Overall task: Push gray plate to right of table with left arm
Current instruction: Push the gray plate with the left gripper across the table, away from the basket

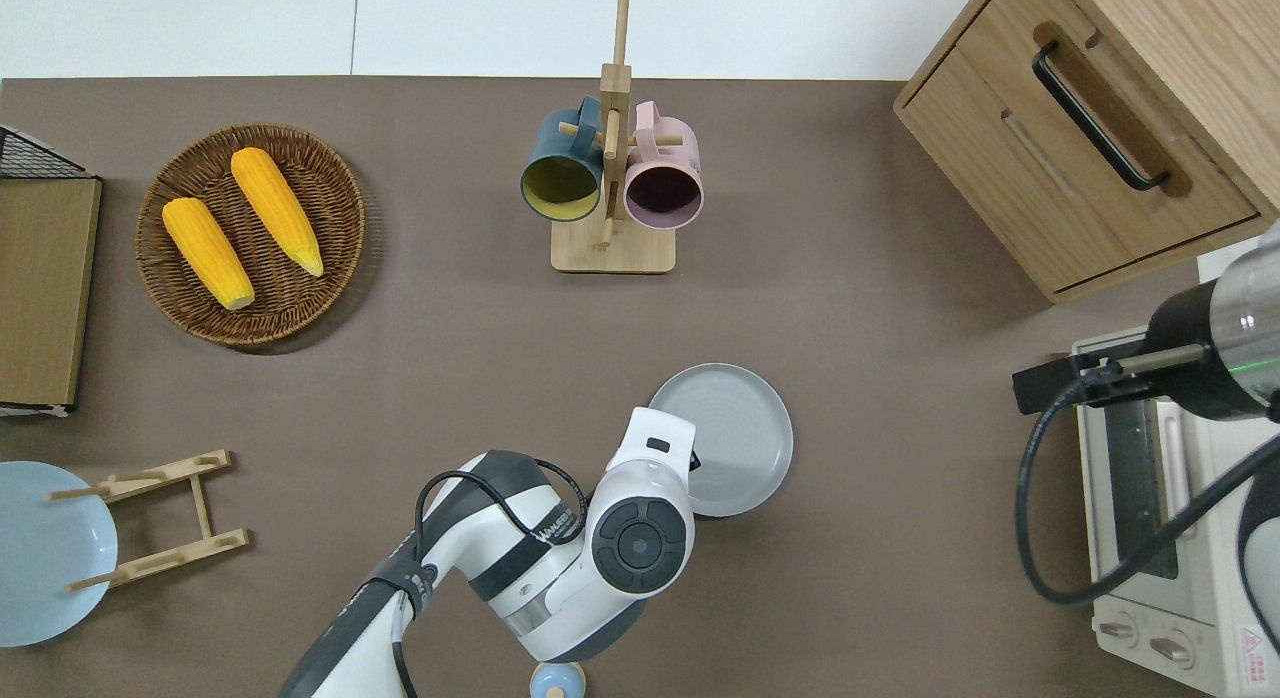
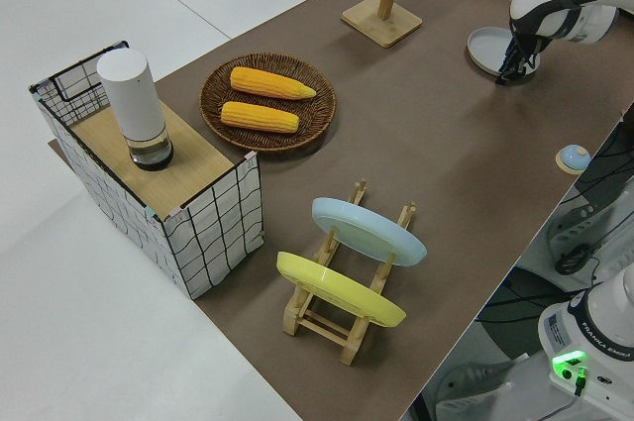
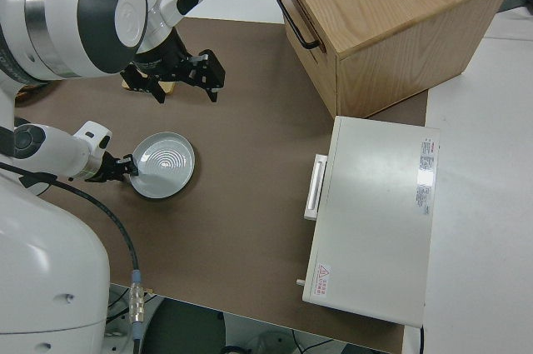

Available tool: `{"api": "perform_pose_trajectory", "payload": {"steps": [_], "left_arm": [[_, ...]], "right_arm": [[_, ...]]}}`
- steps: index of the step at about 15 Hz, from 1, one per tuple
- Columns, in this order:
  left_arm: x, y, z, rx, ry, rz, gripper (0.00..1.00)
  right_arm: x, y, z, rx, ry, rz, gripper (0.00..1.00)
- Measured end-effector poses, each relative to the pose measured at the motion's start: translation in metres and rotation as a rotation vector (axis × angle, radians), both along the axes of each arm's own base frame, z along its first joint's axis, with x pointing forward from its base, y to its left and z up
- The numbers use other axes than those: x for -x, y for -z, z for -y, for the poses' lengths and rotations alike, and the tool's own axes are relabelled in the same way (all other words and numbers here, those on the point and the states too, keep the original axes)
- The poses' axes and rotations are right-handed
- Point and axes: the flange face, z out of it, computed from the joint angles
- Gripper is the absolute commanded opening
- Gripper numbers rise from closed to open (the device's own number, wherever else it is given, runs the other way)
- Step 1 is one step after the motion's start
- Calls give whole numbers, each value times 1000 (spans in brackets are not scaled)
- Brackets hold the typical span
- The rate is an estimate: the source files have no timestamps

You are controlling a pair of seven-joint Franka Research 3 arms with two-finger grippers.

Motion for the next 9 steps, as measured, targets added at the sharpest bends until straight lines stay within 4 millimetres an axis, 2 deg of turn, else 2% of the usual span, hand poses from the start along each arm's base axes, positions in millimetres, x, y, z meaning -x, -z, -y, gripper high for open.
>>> {"api": "perform_pose_trajectory", "payload": {"steps": [4,7,9], "left_arm": [[-6,-8,-1,-26,14,-6,1000],[-15,-24,1,-57,13,-17,998],[-24,-42,-1,-50,12,-34,998]], "right_arm": [[0,0,0,0,0,0,983],[0,0,0,0,0,0,983],[0,0,0,0,0,0,983]]}}
